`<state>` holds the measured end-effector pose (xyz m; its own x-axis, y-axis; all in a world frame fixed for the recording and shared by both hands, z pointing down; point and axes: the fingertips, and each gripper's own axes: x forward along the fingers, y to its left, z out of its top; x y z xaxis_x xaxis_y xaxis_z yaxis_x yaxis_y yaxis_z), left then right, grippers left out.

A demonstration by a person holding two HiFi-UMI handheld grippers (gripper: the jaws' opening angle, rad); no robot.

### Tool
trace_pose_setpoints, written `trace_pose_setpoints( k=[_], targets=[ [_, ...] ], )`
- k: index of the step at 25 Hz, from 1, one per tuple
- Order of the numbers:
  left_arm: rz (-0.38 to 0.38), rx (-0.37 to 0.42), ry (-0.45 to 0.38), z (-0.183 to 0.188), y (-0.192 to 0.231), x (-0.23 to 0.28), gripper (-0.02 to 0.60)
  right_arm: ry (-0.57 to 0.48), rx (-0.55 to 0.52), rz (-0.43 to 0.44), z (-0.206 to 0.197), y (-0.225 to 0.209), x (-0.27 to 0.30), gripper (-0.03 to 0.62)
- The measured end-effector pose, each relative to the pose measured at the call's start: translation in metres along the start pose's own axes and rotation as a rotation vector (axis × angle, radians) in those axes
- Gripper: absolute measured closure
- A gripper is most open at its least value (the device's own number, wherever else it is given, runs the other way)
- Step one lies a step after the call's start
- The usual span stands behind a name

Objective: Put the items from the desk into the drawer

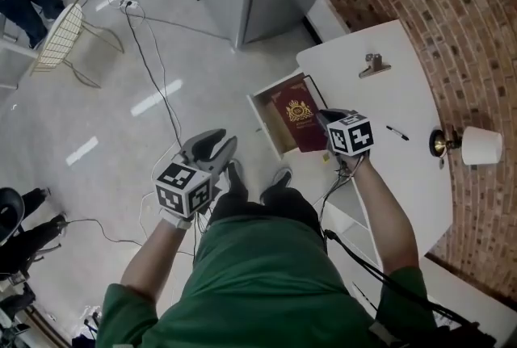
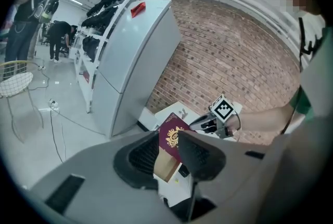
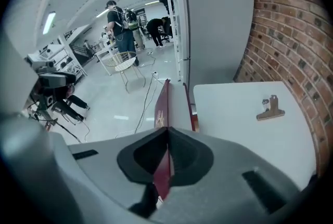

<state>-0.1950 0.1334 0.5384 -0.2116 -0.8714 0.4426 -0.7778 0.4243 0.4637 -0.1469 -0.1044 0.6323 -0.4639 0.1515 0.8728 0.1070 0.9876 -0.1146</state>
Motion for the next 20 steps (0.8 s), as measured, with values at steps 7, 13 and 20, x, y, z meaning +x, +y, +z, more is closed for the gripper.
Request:
trace_pose_setpoints(
  k=[7,13,20],
  targets=[
    [0.059,-0.085,0.029,-0.028,0.014,0.010,0.474,-0.019,0.084,-0.050,-0.018,-0.003,0.060,0.585],
    [0.096,-0.125,0.053,-0.043,0.020,0.016,0.474,0.027,0.067,-0.102,-0.044,-0.009,0.113,0.585],
    [0.171,-0.150,0.074,-0.068,0.038,0.023,0.479,0.046,0.078,-0.111,-0.066,-0.028,0.168,0.585]
  ],
)
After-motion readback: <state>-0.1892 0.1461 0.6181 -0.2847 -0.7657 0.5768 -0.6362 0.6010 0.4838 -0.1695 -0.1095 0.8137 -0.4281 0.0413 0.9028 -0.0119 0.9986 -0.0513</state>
